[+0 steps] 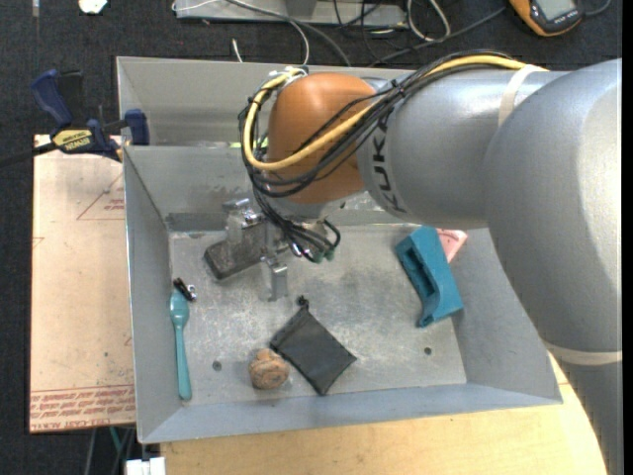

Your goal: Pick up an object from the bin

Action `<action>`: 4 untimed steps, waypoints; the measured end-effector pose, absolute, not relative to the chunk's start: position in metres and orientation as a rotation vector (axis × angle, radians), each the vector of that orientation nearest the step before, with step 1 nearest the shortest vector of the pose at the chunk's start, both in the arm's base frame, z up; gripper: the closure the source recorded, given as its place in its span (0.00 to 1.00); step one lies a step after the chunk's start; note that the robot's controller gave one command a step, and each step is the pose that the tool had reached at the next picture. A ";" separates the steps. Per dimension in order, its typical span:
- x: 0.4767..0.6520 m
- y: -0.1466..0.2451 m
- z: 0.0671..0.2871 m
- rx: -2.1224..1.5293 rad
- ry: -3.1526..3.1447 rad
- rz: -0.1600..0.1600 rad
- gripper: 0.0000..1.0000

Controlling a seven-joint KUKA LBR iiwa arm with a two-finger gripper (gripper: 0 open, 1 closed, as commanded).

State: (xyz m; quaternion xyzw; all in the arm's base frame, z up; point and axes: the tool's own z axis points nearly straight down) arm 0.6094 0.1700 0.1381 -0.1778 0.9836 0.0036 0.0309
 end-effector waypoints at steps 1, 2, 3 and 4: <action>0.623 0.153 0.128 -0.500 3.040 0.015 0.00; 0.648 0.172 0.113 -0.656 3.005 0.014 0.00; 0.652 0.175 0.105 -0.576 3.023 0.017 0.00; 0.656 0.177 0.070 -0.714 2.987 0.016 0.00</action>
Offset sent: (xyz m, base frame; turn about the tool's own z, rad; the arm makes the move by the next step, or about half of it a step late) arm 0.0430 0.0086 -0.0304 -0.0862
